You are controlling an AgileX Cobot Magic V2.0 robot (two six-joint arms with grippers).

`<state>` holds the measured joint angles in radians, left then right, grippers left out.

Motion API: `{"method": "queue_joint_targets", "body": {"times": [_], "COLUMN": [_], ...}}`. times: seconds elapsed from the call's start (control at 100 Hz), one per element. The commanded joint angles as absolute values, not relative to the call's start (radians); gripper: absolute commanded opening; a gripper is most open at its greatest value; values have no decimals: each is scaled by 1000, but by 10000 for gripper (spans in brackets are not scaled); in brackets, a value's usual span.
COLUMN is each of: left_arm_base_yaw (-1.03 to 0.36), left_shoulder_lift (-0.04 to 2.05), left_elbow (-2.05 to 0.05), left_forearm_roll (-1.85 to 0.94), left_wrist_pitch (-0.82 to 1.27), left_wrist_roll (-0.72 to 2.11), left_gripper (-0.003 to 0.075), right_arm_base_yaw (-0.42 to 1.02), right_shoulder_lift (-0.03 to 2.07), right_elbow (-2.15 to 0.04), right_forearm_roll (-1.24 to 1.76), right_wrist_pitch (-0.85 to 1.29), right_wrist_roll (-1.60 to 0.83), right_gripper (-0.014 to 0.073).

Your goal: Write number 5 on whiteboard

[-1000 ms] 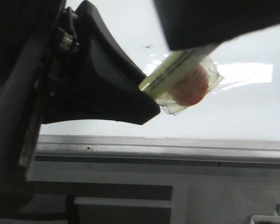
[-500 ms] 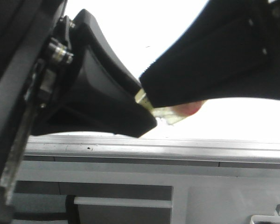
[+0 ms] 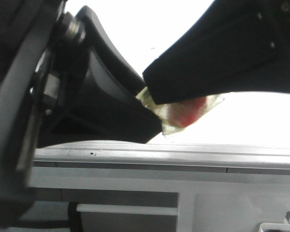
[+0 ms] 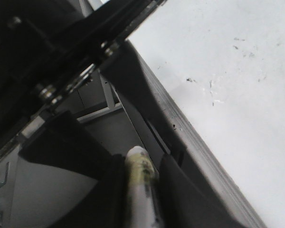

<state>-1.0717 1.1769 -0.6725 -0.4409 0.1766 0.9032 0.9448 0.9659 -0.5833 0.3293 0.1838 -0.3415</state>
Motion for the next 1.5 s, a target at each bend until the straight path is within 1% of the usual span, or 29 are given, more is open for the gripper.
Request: {"method": "queue_joint_targets", "body": {"times": [0.0, 0.04, 0.18, 0.25, 0.33, 0.4, 0.47, 0.55, 0.56, 0.62, 0.71, 0.93, 1.19, 1.321, 1.491], "left_arm_base_yaw": [-1079, -1079, -1071, -1052, -1011, -961, -903, -839, -834, -796, -757, -742, -742, -742, -742], "left_shoulder_lift": [1146, 1129, 1026, 951, 861, 780, 700, 616, 609, 559, 511, 488, 488, 488, 488], "left_elbow": [-707, -707, -707, -707, -695, -680, -657, -614, -614, -576, -536, -488, -471, -471, -471], "left_forearm_roll": [-516, -516, -566, -607, -656, -705, -750, -795, -798, -803, -816, -876, -904, -906, -913], "left_wrist_pitch": [60, 60, 56, 63, 63, 63, 63, 65, 65, 68, 75, 145, 146, 151, 191], "left_wrist_roll": [899, 899, 899, 899, 899, 895, 880, 875, 875, 875, 875, 875, 875, 875, 875], "left_gripper": [465, 484, 468, 441, 393, 332, 255, 138, 138, 56, -18, -20, -20, -20, -20], "right_arm_base_yaw": [953, 953, 953, 945, 917, 876, 828, 775, 766, 734, 708, 704, 702, 702, 660], "right_shoulder_lift": [958, 958, 958, 958, 958, 958, 958, 958, 958, 958, 958, 970, 1044, 1059, 1059], "right_elbow": [-627, -633, -665, -691, -718, -733, -745, -751, -753, -754, -754, -759, -761, -761, -781], "right_forearm_roll": [360, 351, 243, 178, 128, 90, 53, 29, 29, 29, 27, -21, -140, -190, -192], "right_wrist_pitch": [84, 88, 88, 91, 91, 93, 93, 107, 107, 107, 108, 84, 80, 35, 24], "right_wrist_roll": [-335, -335, -335, -335, -335, -335, -335, -335, -335, -335, -335, -335, -335, -335, -335], "right_gripper": [-64, -64, -64, -63, -63, -63, -63, -63, -63, -63, -63, -63, -60, -58, -58]}}
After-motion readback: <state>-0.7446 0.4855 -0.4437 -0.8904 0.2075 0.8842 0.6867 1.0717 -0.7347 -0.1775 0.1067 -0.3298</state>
